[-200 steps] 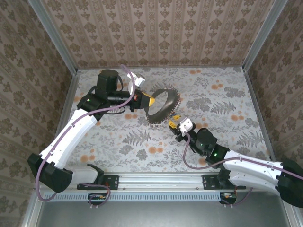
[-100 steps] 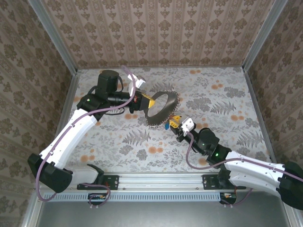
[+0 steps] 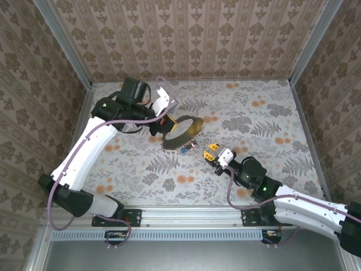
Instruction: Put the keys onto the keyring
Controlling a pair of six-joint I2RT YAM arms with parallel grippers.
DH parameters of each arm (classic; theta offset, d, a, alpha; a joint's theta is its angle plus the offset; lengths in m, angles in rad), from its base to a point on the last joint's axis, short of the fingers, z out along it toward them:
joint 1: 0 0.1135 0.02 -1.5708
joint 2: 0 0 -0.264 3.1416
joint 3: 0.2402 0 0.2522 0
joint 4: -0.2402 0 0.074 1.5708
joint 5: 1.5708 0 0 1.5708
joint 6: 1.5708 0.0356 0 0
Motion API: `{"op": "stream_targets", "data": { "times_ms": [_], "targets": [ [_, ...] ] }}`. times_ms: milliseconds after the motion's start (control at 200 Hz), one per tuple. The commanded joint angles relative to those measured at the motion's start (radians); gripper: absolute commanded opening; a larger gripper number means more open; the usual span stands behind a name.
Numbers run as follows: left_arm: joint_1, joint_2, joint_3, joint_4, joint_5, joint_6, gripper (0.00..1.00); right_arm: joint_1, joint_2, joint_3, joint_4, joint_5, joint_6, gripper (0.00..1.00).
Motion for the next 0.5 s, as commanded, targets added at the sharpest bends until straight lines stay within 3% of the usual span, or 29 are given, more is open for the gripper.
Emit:
{"op": "stream_targets", "data": {
  "times_ms": [0,215,495],
  "targets": [
    [-0.048,0.02,0.1,-0.142,-0.171,0.109,0.0,0.013,0.036,0.009,0.029,-0.056,-0.001,0.27],
    [-0.103,0.059,0.166,-0.172,-0.251,0.11,0.0,0.068,0.173,0.031,0.14,-0.044,0.008,0.26],
    [-0.123,0.056,0.175,-0.131,-0.229,0.062,0.0,0.131,0.296,0.093,0.204,-0.053,0.034,0.17]
  ]
}}
